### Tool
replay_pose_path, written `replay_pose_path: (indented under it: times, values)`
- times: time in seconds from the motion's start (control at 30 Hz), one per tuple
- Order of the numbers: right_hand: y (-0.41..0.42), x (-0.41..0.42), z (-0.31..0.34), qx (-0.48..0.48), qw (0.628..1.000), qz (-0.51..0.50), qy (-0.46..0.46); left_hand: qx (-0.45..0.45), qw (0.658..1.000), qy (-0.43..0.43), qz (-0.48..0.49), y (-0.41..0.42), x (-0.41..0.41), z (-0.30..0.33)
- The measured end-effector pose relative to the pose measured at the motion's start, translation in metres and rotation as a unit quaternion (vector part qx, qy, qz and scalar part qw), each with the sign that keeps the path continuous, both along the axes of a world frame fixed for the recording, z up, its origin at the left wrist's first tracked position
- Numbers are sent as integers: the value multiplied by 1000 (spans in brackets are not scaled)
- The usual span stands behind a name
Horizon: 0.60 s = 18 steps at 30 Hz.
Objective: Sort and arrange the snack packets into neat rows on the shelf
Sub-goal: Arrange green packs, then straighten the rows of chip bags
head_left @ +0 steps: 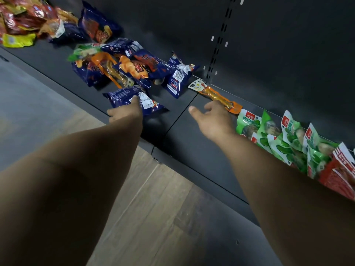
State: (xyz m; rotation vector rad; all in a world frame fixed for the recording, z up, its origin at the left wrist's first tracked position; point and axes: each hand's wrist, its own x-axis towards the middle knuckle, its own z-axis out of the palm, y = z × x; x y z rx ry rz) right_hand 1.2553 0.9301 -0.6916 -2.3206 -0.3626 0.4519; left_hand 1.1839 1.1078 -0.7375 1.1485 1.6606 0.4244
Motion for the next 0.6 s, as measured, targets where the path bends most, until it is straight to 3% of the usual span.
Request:
replay_pose_path:
  times: [0.1,0.43,0.6]
  values:
    - [-4,3,-2,-14,1000,7,-3,-32,997,-66,8,5,3,-7]
    - [-13,7,-12,-19,1000,13,4,-64,994,-89,0,6,1,-9]
    - [-21,7,-15,-18,1000,15,-6,-31,994,-107,-17,-31,16,-3]
